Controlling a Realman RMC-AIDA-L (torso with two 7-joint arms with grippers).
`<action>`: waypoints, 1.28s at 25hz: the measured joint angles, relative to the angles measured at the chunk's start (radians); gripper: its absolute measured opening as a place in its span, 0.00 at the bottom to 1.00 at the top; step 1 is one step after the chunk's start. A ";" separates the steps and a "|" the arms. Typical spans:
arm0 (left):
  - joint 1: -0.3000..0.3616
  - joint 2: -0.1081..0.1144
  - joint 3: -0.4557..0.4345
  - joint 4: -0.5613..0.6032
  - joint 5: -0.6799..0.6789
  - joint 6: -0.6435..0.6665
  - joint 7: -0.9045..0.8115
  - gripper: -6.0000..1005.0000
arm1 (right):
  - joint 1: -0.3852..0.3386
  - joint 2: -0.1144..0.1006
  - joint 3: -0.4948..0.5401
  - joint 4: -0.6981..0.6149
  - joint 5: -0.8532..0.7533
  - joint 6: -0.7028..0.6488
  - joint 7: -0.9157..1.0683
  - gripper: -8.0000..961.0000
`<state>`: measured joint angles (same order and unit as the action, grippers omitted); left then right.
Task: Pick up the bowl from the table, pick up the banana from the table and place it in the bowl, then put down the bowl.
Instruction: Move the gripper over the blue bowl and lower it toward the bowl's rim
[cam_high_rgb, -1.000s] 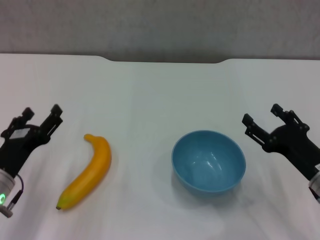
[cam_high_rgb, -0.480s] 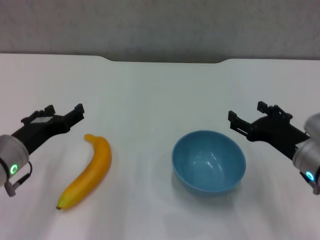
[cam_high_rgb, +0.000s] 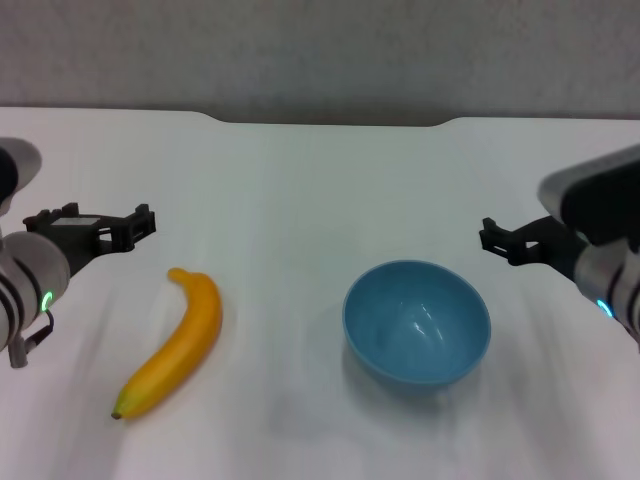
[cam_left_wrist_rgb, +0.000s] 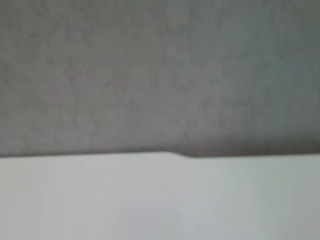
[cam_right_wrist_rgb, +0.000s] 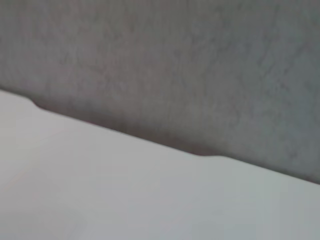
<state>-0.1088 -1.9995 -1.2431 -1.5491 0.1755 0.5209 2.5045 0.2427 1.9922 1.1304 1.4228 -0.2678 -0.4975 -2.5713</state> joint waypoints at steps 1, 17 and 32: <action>-0.009 -0.013 -0.024 -0.001 -0.045 0.019 0.060 0.86 | 0.022 0.004 0.009 0.000 0.040 -0.030 -0.037 0.93; -0.087 -0.006 -0.161 0.020 -0.428 0.137 0.340 0.86 | 0.207 0.004 0.140 -0.054 0.601 -0.275 -0.425 0.93; -0.088 -0.017 -0.173 0.043 -0.419 0.140 0.340 0.86 | 0.173 0.012 0.141 -0.115 0.674 -0.310 -0.426 0.92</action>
<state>-0.1971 -2.0160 -1.4165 -1.5061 -0.2434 0.6613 2.8440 0.4152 2.0047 1.2718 1.3082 0.4065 -0.8076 -2.9977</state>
